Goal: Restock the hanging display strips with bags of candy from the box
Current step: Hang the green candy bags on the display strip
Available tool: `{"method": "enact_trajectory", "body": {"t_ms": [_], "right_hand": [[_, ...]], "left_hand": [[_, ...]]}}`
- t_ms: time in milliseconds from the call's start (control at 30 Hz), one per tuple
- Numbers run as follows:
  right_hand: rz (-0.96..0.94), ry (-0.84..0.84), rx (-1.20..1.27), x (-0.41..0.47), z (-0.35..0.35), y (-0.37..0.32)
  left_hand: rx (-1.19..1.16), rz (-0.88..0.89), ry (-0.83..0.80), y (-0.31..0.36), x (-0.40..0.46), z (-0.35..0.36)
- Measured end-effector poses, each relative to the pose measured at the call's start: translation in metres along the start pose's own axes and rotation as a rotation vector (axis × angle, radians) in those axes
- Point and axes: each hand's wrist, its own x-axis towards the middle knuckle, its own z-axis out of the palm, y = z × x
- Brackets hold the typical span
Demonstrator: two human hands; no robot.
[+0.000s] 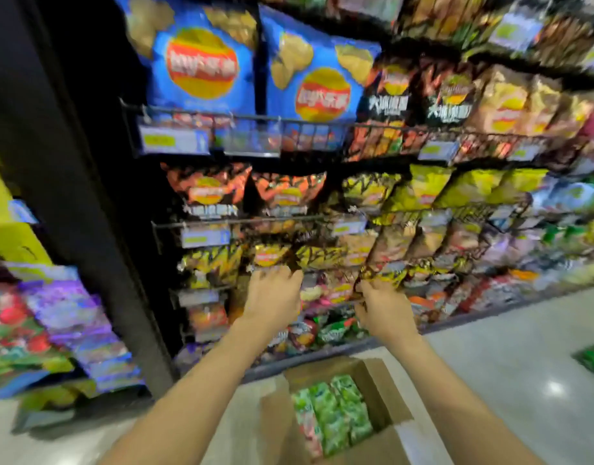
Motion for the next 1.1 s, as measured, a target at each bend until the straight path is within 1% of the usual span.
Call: {"method": "enact_trajectory", "body": {"t_ms": [133,233,367,467,533,567,667,833,933,1000,1100], "right_hand": [[-0.007,-0.16,0.012,-0.015,0.043,0.045],[0.011,-0.318,0.052,-0.026,0.079,0.069],[0.008,-0.335,0.188,-0.038,0.132,0.095],[0.084,-0.544,0.134,-0.037,0.159,0.106],[0.104,-0.62,0.132,-0.032,0.178,0.113],[0.115,-0.63,0.136,-0.029,0.187,0.114],[0.139,-0.699,0.147,-0.022,0.214,0.118],[0.169,-0.715,0.194,-0.019,0.27,0.127],[0.239,-0.759,0.253,-0.022,0.301,0.131],[0.197,-0.815,0.218,-0.023,0.327,0.135],[0.194,-0.865,0.207,-0.024,0.374,0.143]], "left_hand": [[-0.008,-0.043,-0.181,0.042,-0.004,0.051],[-0.029,-0.084,-0.31,0.068,-0.008,0.087],[-0.047,-0.129,-0.469,0.094,-0.014,0.13],[-0.056,-0.16,-0.612,0.108,-0.014,0.163],[-0.055,-0.18,-0.678,0.113,-0.01,0.187],[-0.058,-0.19,-0.702,0.116,-0.008,0.197],[-0.078,-0.2,-0.742,0.12,-0.001,0.227],[-0.183,-0.28,-0.81,0.131,0.004,0.281],[-0.303,-0.381,-0.831,0.142,0.002,0.314],[-0.371,-0.458,-0.819,0.15,-0.002,0.341],[-0.455,-0.574,-0.785,0.163,-0.01,0.393]]}}
